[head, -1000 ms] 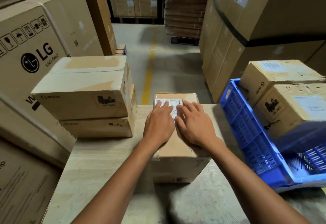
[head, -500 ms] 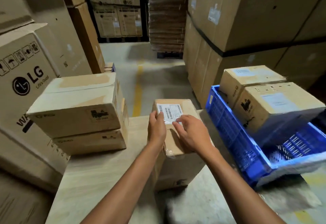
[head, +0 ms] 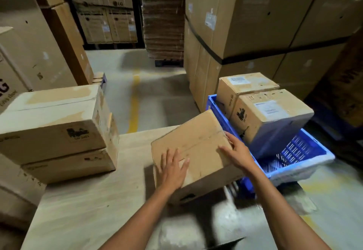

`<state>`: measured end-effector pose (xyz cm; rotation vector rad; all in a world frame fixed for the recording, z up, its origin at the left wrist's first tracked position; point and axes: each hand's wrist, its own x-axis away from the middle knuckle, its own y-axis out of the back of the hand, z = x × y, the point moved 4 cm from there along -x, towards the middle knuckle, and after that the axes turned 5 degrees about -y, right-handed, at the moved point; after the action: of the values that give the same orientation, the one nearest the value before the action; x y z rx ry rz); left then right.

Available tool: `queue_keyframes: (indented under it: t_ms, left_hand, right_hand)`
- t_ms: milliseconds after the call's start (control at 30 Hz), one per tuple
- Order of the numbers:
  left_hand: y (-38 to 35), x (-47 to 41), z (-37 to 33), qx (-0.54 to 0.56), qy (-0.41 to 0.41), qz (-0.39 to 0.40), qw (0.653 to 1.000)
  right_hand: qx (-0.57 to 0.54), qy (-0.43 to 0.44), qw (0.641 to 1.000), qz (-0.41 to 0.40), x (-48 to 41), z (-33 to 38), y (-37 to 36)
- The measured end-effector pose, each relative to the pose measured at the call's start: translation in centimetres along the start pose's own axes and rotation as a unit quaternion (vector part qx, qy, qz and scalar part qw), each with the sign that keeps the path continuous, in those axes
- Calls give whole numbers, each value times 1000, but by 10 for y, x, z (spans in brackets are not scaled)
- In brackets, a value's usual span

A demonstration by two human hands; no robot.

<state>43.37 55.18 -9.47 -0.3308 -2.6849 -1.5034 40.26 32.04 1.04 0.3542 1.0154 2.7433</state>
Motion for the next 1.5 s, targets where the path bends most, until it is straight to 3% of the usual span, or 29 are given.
queue_keyframes:
  t_ms: [167,267,367,767,900,1000,1133,1500]
  left_hand:
    - [6,12,23,-148,34,10,988]
    - [12,33,44,-187,34,5,982]
    - [23,53,72,-200,49,16,978]
    - [95,156,224,-186,159,3,970]
    - [120,175,273,-184,173,11,967]
    - [140,180,302,-186,165,12,968]
    - [161,181,336,-190,146,12,971]
    - [201,149,385,-238,32,34,970]
  right_hand:
    - [-5,-21,991,129,-4,-102,-58]
    - [-67,-41,992,98,18,-79,-81]
    - [-59,-36,995,78,21,-54,-107]
    - [72,82,960,257,76,37,-258]
    - [102,210,951,204,100,80,-288]
    - [169,282,923,198,111,103,-318]
    - [243,267,909,207,127,123,-353]
    - [282,196,927,152,127,161,-391]
